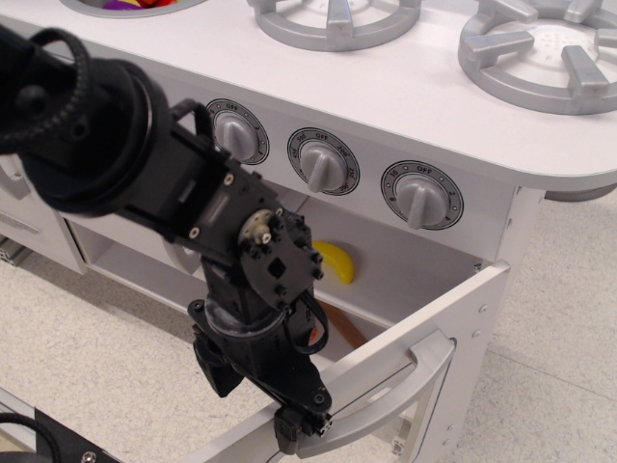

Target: Close oven

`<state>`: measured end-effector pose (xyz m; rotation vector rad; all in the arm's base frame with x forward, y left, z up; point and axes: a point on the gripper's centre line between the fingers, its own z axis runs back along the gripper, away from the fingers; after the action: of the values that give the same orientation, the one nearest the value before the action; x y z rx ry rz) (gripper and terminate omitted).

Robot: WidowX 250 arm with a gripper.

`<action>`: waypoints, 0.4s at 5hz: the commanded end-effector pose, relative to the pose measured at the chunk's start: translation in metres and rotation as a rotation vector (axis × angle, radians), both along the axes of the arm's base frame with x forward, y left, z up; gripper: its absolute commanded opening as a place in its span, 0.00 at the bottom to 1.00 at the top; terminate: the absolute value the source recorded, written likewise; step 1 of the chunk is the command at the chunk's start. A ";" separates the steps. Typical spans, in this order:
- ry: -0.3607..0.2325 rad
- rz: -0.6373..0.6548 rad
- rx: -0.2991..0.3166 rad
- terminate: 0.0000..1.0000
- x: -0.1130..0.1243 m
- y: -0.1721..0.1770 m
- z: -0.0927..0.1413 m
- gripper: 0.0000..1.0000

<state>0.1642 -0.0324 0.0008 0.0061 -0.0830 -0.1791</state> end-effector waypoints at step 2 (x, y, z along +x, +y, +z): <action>-0.138 0.125 0.032 0.00 0.036 0.047 0.012 1.00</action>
<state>0.1967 0.0107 0.0059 0.0507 -0.1669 -0.0507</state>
